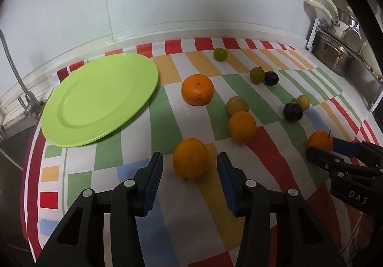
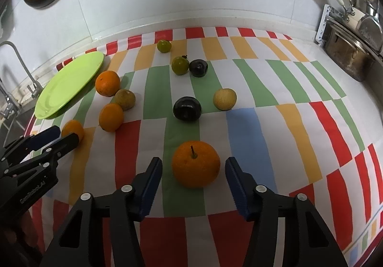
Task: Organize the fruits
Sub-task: 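Grasp a small orange with the left gripper while the right gripper grasps a stemmed mandarin, then carry the orange in the left gripper to the green plate while the right gripper carries the mandarin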
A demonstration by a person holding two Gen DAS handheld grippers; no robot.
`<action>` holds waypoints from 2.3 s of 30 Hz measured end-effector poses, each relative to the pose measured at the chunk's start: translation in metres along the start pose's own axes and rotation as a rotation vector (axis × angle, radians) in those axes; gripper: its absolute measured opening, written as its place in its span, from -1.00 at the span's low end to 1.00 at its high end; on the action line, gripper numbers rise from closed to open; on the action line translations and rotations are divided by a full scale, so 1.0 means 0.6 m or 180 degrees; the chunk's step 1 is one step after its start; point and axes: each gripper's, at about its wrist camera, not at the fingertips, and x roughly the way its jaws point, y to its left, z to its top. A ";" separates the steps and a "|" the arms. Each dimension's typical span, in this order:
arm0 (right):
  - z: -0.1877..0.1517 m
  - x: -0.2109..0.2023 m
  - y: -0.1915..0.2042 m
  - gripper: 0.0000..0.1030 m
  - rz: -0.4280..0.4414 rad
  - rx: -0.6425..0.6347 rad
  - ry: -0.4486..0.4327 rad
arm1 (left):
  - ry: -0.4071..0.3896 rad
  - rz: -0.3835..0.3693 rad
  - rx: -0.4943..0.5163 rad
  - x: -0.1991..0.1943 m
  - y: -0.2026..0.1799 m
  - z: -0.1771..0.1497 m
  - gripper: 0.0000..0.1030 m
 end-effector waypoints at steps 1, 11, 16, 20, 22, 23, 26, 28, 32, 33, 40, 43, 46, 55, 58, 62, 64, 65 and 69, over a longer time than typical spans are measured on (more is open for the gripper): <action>0.000 0.001 -0.001 0.01 0.0007 0.0004 0.0007 | 0.0006 -0.0002 0.0001 0.002 -0.001 0.001 -0.13; 0.005 0.000 0.003 -0.17 0.0026 -0.0043 -0.0011 | 0.0040 -0.0026 0.0001 0.012 -0.004 0.001 -0.38; 0.009 -0.011 0.011 -0.18 0.0062 -0.0135 -0.0098 | 0.0024 -0.0083 -0.0017 0.001 -0.003 0.002 -0.38; 0.014 -0.022 0.021 -0.18 0.0126 -0.0238 -0.0181 | -0.0044 -0.0076 -0.0038 -0.016 -0.001 0.002 -0.38; 0.015 -0.027 0.027 -0.18 0.0171 -0.0297 -0.0220 | -0.0078 -0.0079 -0.0062 -0.025 0.001 0.003 -0.38; 0.018 -0.029 0.033 -0.18 0.0206 -0.0342 -0.0237 | -0.0099 -0.0073 -0.0074 -0.031 0.003 0.004 -0.38; 0.026 -0.038 0.047 -0.18 0.0301 -0.0421 -0.0302 | -0.0161 -0.0044 -0.0110 -0.045 0.009 0.005 -0.38; 0.032 -0.043 0.055 -0.18 0.0365 -0.0470 -0.0340 | -0.0203 -0.0021 -0.0141 -0.055 0.014 0.005 -0.38; 0.044 -0.054 0.078 -0.18 0.0456 -0.0615 -0.0441 | -0.0293 0.0054 -0.0197 -0.074 0.027 0.006 -0.38; 0.047 -0.056 0.082 -0.18 0.0476 -0.0641 -0.0460 | -0.0310 0.0068 -0.0212 -0.077 0.030 0.006 -0.38; 0.066 -0.068 0.126 -0.18 0.0691 -0.0873 -0.0614 | -0.0459 0.0261 -0.0299 -0.104 0.065 0.008 -0.38; 0.076 -0.068 0.146 -0.18 0.0822 -0.0970 -0.0638 | -0.0520 0.0336 -0.0327 -0.111 0.079 0.012 -0.38; 0.089 -0.061 0.166 -0.18 0.0956 -0.1044 -0.0647 | -0.0552 0.0379 -0.0344 -0.112 0.094 0.016 -0.38; 0.135 -0.033 0.224 -0.18 0.1241 -0.1211 -0.0658 | -0.0580 0.0479 -0.0422 -0.093 0.149 0.036 -0.38; 0.147 -0.022 0.242 -0.18 0.1285 -0.1259 -0.0675 | -0.0579 0.0511 -0.0428 -0.084 0.165 0.040 -0.38; 0.163 0.002 0.264 -0.18 0.1351 -0.1290 -0.0605 | -0.0574 0.0552 -0.0419 -0.068 0.183 0.044 -0.38; 0.169 0.016 0.274 -0.18 0.1364 -0.1252 -0.0572 | -0.0558 0.0578 -0.0413 -0.058 0.192 0.046 -0.38; 0.173 0.023 0.280 -0.18 0.1386 -0.1237 -0.0553 | -0.0548 0.0585 -0.0413 -0.053 0.198 0.047 -0.38; 0.183 0.056 0.305 -0.18 0.1364 -0.1164 -0.0473 | -0.0515 0.0605 -0.0430 -0.034 0.222 0.051 -0.38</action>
